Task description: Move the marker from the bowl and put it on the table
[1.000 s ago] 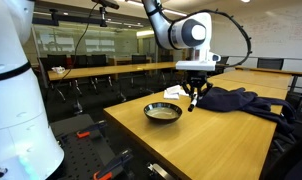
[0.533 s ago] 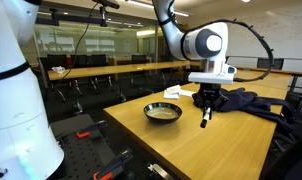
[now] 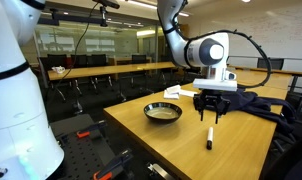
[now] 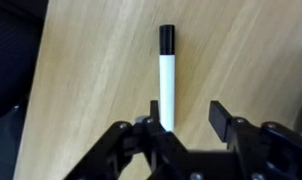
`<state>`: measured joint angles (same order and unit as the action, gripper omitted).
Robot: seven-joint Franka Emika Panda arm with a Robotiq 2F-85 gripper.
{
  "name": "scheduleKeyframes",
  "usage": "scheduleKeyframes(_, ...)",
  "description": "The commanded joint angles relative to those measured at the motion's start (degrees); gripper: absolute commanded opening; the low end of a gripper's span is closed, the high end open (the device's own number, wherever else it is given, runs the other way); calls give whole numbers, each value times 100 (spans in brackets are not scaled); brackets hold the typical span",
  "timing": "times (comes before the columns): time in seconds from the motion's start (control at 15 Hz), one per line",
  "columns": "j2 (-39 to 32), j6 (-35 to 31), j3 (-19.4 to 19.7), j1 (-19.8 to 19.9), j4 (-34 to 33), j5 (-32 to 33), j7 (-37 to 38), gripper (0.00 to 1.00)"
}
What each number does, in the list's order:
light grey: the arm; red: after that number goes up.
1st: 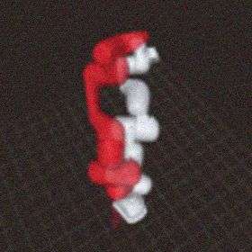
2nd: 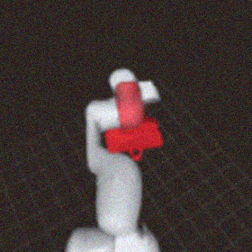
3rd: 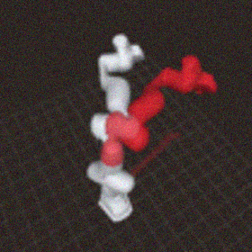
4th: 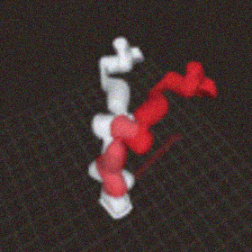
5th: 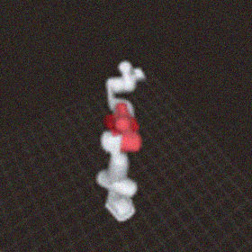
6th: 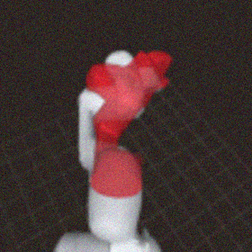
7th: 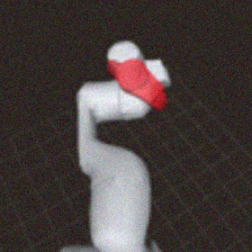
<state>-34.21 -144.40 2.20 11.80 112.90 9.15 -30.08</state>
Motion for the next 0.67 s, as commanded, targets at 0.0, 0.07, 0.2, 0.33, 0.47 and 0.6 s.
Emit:
scheduleKeyframes(0.0, 663, 230, -44, -6, 360, 133, -2, 89)
scheduleKeyframes(0.07, 890, 334, 15, -83, 478, 199, 101, 97)
scheduleKeyframes(0.2, 1355, 574, -13, -114, 734, 167, 101, 100)
scheduleKeyframes(0.33, 1780, 957, -45, -168, 950, 66, 85, 100)
scheduleKeyframes(0.47, 2193, 1166, -35, -278, 1214, 95, 127, 100)
scheduleKeyframes(0.6, 2508, 1252, -36, -358, 1423, 40, 117, 100)
